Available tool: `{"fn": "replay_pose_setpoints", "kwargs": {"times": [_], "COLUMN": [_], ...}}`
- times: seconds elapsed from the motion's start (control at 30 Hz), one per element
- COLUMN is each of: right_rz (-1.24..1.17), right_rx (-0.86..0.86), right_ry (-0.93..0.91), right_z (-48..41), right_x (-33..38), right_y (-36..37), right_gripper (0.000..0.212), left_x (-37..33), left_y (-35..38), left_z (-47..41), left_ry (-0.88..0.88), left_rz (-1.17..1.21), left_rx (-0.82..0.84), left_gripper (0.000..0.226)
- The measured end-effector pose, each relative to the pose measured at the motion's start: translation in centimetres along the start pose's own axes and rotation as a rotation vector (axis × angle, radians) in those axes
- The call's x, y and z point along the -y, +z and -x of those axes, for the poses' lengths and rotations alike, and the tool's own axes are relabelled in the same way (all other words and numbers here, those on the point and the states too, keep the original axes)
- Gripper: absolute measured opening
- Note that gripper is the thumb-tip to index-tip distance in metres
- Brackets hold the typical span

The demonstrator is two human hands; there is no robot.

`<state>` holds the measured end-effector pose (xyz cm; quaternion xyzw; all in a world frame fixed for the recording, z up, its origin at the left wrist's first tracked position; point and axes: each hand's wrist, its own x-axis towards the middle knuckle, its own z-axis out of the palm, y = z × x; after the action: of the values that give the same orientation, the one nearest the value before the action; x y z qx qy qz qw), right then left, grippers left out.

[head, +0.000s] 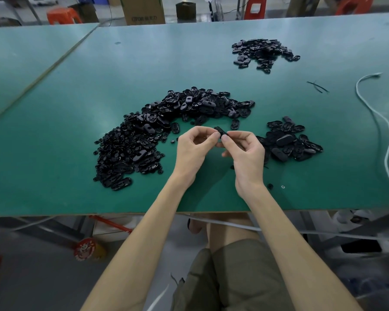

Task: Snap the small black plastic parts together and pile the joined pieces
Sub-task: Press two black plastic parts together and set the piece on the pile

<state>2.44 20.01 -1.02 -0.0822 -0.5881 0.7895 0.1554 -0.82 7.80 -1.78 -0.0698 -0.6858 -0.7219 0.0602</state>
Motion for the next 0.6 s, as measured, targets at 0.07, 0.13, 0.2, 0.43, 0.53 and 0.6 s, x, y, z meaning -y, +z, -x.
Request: {"fn": "replay_pose_setpoints", "kwargs": {"times": [0.07,0.13,0.2,0.43,0.53,0.6], "right_rz": [0.0,-0.004,-0.013,-0.008,-0.004,0.006], "right_rx": [0.012,0.016,0.017,0.026,0.03,0.034], "right_ry": [-0.001,-0.001,-0.002,0.0,0.0,-0.001], "right_z": [0.06,0.09,0.1,0.15,0.13,0.14], "right_x": [0.06,0.1,0.15,0.18,0.19,0.16], "right_y": [-0.05,-0.09,-0.15,-0.28,-0.27,-0.25], "right_gripper": [0.012,0.012,0.012,0.013,0.013,0.013], "left_x": [0.0,0.05,0.12,0.5,0.42,0.28], "left_y": [0.0,-0.01,-0.01,-0.06,-0.11,-0.18], "left_z": [0.02,0.01,0.0,-0.16,-0.09,-0.01], "left_ry": [0.001,-0.002,-0.011,-0.039,-0.033,-0.024], "left_rz": [0.007,0.006,0.003,-0.018,-0.012,0.011], "left_rx": [0.004,0.003,0.001,-0.043,-0.043,-0.033], "left_gripper": [0.002,0.003,0.006,0.01,0.008,0.009]}}
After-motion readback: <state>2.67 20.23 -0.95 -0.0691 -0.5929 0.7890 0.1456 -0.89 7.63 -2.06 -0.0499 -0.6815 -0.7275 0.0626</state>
